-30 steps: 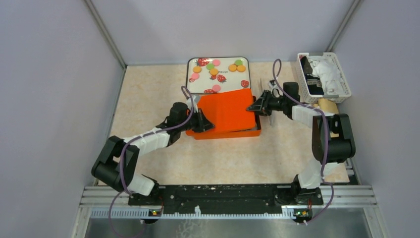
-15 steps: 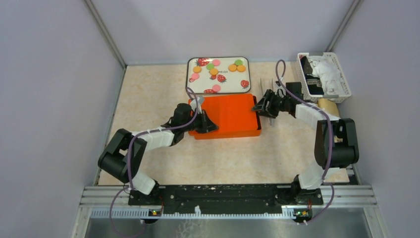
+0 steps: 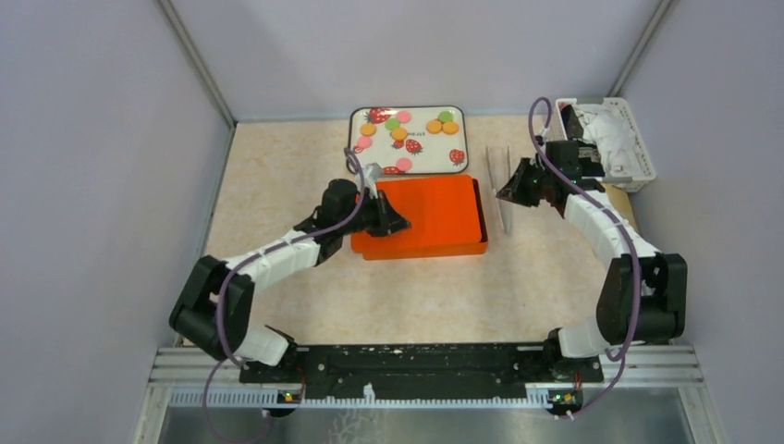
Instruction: Pack the cookies
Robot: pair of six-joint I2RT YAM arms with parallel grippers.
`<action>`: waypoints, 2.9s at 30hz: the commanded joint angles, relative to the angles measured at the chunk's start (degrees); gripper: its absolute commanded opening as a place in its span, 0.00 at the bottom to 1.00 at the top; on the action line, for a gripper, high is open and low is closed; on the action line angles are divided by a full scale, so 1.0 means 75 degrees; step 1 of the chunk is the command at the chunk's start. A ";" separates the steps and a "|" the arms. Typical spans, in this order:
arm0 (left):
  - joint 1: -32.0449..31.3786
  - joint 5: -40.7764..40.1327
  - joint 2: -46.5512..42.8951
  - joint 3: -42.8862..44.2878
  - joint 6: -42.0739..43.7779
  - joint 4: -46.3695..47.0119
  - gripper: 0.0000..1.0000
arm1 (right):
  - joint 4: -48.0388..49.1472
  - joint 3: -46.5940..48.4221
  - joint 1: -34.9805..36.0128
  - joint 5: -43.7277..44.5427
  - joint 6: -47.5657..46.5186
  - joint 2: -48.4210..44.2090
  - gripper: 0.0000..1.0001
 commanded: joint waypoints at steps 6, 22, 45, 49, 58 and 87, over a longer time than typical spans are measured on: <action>0.0284 -0.2804 -0.2064 0.1213 -0.0066 -0.3476 0.00 | -0.0662 0.0817 0.0031 0.1216 -0.0605 0.0632 0.00; 0.2265 -0.3966 -0.1155 0.0083 -0.0292 -0.3140 0.00 | -0.0853 0.1688 0.0888 0.1939 -0.0927 0.2465 0.00; 0.2078 -0.2059 -0.0271 0.0348 -0.0336 -0.2225 0.00 | -0.0531 0.2584 0.3400 0.1305 -0.0410 0.3618 0.00; 0.2078 -0.1930 -0.0939 -0.0143 -0.0356 -0.2155 0.00 | -0.0635 0.2650 0.3508 0.1646 -0.0228 0.3725 0.00; 0.2078 -0.1777 -0.0705 -0.0458 -0.0268 -0.1973 0.00 | -0.1102 0.2483 0.3505 0.2616 -0.0173 0.3537 0.00; 0.2078 -0.1423 -0.0290 -0.0550 -0.0115 -0.1619 0.00 | -0.2048 0.2549 0.3865 0.4866 -0.0266 0.1569 0.00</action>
